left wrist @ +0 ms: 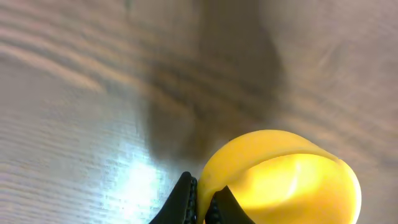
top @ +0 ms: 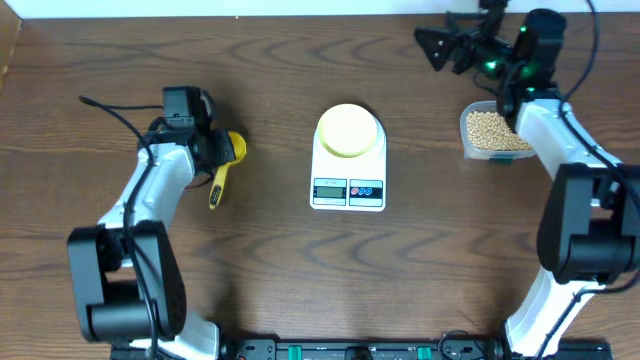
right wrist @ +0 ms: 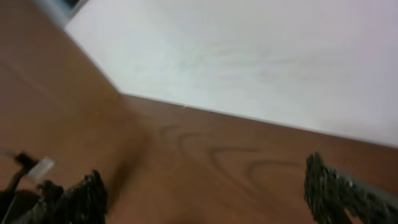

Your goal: Scoop item into bowl and weigh 50g on scale

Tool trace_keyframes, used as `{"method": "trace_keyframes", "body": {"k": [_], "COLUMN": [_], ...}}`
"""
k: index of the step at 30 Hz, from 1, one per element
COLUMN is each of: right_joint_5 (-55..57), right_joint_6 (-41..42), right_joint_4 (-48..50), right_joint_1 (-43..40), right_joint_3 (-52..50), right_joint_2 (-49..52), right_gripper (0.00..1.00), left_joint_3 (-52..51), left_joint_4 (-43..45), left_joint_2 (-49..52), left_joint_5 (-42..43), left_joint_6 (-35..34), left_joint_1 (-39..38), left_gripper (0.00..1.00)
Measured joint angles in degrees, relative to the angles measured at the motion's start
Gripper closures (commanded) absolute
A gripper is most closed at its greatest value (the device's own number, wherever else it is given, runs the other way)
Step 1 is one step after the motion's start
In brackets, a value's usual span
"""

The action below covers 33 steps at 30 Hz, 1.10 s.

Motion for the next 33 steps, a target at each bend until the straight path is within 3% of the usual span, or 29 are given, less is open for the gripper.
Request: {"method": "trace_keyframes", "body": {"k": [12, 23, 28, 33], "right_joint_5": [0.33, 0.87, 0.92, 1.05], "right_joint_6": [2.71, 2.89, 2.89, 2.89], "right_joint_4": [4.20, 3.37, 3.37, 3.39], "right_joint_1": [7.17, 8.00, 8.59, 8.68], "right_joint_3": [0.02, 0.02, 0.02, 0.02], "right_joint_2": [1.25, 1.25, 1.27, 1.25], "right_gripper": [0.01, 0.01, 0.01, 0.01], "left_joint_3": [0.24, 0.28, 0.28, 0.28], "left_joint_4": [12.55, 17.25, 17.25, 17.27], "left_joint_2": [-7.19, -7.43, -7.43, -7.43], "left_joint_5": [0.00, 0.00, 0.00, 0.00], "left_joint_6": [-13.05, -43.08, -53.20, -58.58], "left_joint_1": [0.00, 0.00, 0.00, 0.00], "left_gripper": [0.92, 0.92, 0.92, 0.92]}}
